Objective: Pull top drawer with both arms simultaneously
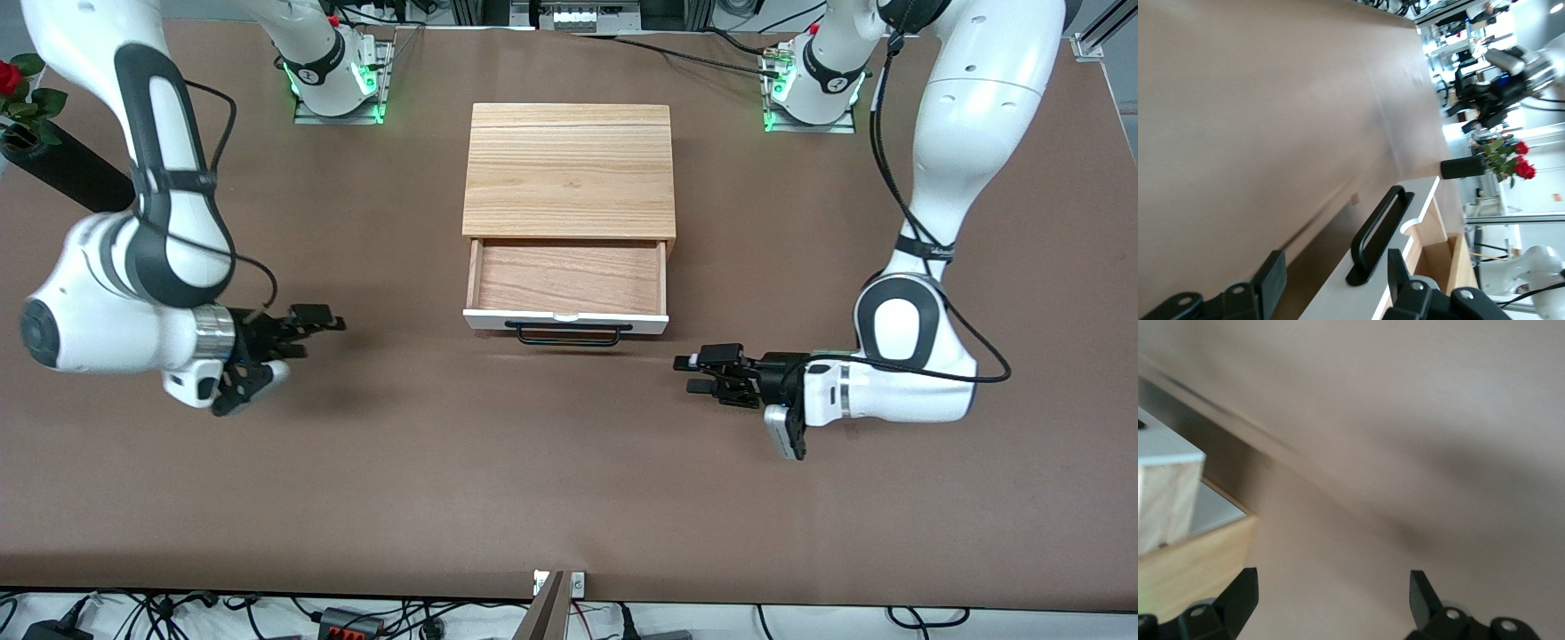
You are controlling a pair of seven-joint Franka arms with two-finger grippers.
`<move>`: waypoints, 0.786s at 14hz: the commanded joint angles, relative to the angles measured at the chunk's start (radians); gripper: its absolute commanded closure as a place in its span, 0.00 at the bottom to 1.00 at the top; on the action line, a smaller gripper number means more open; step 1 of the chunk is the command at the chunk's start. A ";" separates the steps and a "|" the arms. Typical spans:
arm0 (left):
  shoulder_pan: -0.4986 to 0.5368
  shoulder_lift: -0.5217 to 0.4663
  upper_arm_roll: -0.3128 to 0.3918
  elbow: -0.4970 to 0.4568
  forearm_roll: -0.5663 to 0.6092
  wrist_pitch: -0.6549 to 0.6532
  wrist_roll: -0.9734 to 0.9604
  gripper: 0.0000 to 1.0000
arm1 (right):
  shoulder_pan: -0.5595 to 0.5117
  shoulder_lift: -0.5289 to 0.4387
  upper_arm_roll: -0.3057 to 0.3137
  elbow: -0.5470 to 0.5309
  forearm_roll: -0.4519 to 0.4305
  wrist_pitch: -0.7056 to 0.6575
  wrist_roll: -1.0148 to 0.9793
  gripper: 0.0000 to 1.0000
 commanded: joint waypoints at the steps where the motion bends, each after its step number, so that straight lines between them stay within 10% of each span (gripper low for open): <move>1: 0.013 -0.059 0.003 -0.006 0.075 -0.016 -0.022 0.33 | 0.028 -0.119 0.005 -0.014 -0.195 -0.083 0.165 0.00; 3: 0.024 -0.081 0.006 -0.009 0.087 -0.021 -0.044 0.31 | 0.037 -0.182 0.003 -0.014 -0.305 -0.148 0.242 0.00; 6: 0.036 -0.131 0.006 -0.010 0.178 -0.021 -0.082 0.00 | 0.031 -0.246 0.000 0.009 -0.431 -0.190 0.333 0.00; 11: 0.047 -0.184 0.011 -0.007 0.314 -0.072 -0.139 0.00 | -0.019 -0.256 -0.001 0.180 -0.455 -0.403 0.349 0.00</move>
